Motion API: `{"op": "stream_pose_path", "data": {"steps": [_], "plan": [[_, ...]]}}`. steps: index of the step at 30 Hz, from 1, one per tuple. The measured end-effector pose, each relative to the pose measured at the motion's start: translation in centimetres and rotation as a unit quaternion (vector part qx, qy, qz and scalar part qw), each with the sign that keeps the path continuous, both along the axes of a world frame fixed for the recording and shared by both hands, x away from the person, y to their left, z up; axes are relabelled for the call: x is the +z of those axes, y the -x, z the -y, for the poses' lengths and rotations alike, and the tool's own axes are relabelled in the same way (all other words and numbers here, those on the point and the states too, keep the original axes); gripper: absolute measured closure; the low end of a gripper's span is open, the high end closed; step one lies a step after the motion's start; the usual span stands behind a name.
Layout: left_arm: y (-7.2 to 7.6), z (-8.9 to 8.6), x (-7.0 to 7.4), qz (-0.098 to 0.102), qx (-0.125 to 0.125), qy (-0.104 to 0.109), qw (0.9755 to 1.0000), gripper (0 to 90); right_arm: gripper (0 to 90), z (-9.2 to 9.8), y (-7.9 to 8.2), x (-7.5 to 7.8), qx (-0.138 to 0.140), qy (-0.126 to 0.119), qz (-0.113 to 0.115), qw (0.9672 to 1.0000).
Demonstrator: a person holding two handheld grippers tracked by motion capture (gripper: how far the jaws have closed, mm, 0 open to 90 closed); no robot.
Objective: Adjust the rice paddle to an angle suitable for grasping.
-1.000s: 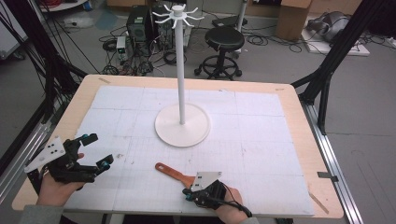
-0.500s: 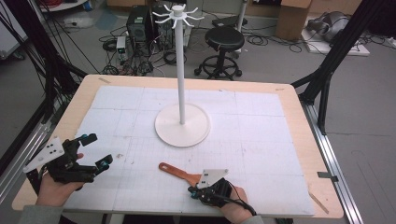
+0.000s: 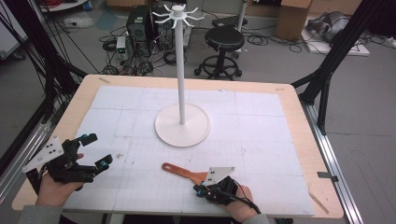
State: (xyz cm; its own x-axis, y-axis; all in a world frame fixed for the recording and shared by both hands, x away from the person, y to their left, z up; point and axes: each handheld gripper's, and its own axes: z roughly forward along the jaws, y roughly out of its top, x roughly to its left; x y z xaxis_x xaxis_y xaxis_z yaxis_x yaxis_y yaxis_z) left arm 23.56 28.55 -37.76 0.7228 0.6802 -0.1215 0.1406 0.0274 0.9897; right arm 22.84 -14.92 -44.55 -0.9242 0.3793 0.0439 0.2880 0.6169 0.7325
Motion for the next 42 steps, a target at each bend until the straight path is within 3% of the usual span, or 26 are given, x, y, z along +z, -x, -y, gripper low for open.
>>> {"op": "stream_pose_path", "data": {"steps": [16, 19, 21, 24, 25, 26, 27, 28, 33, 34, 37, 38, 39, 40, 41, 42], "plan": [[0.0, -0.1, 0.0, -0.001, 0.001, 0.0, 1.0, 1.8, 89.9, 1.5, -0.5, 0.1, -0.005, 0.002, -0.004, 1.0], [0.0, -0.1, -0.1, -0.001, 0.001, 0.0, 1.0, 1.8, 90.0, 1.7, -0.5, 0.4, 0.002, -0.023, -0.013, 0.9997], [0.0, -0.1, -0.1, -0.002, 0.002, 0.001, 1.0, 1.8, 89.8, 1.7, -0.3, 1.1, 0.009, -0.038, -0.001, 0.9993], [-0.1, -0.1, -0.1, -0.002, 0.003, -0.001, 1.0, 1.8, 89.3, 1.4, 0.0, 1.9, 0.017, -0.039, 0.016, 0.9989], [0.0, 0.0, -0.1, -0.003, 0.002, -0.002, 1.0, 1.8, 80.2, 1.1, 0.3, 2.5, 0.023, -0.044, 0.036, 0.9981], [0.0, 0.0, -0.1, -0.003, 0.002, -0.002, 1.0, 1.8, 74.5, 0.9, 0.5, 2.7, 0.02, -0.047, 0.039, 0.9979], [0.0, 0.0, -0.1, -0.002, 0.003, -0.002, 1.0, 1.8, 74.5, 0.9, 0.5, 2.7, 0.02, -0.047, 0.039, 0.9979], [0.0, 0.0, -0.1, 0.003, 0.008, -0.004, 1.0, 1.8, 61.3, 0.8, 0.6, 3.0, 0.016, -0.06, 0.046, 0.997], [0.0, -0.2, 0.0, 0.005, 0.013, -0.002, 0.9999, 1.8, 41.8, 0.4, 1.0, 3.5, 0.011, -0.063, 0.061, 0.9961], [0.0, -0.2, 0.0, 0.005, 0.013, -0.002, 0.9999, 1.8, 41.8, 0.4, 1.0, 3.5, 0.011, -0.063, 0.061, 0.9961], [0.0, -0.2, -0.1, 0.003, 0.013, -0.003, 0.9999, 1.8, 22.9, 0.4, 0.7, 4.0, -0.001, -0.067, 0.071, 0.9952], [0.0, -0.2, -0.1, 0.003, 0.013, -0.003, 0.9999, 1.8, 22.9, 0.4, 0.7, 4.0, -0.001, -0.067, 0.071, 0.9952], [0.0, -0.1, -0.1, 0.002, 0.012, -0.004, 0.9999, 1.8, 9.7, 0.4, 0.4, 4.2, -0.012, -0.067, 0.059, 0.9959], [0.0, -0.1, -0.1, 0.002, 0.012, -0.004, 0.9999, 1.8, 9.7, 0.4, 0.4, 4.2, -0.012, -0.067, 0.059, 0.9959], [0.1, -0.1, 0.0, 0.003, 0.012, -0.004, 0.9999, 1.8, 0.0, 0.2, -0.1, 4.3, -0.029, -0.066, 0.055, 0.9959], [0.2, -0.1, 0.0, 0.003, 0.011, -0.005, 0.9999, 1.8, 0.0, 0.2, -0.3, 4.4, -0.034, -0.067, 0.049, 0.996]]}}
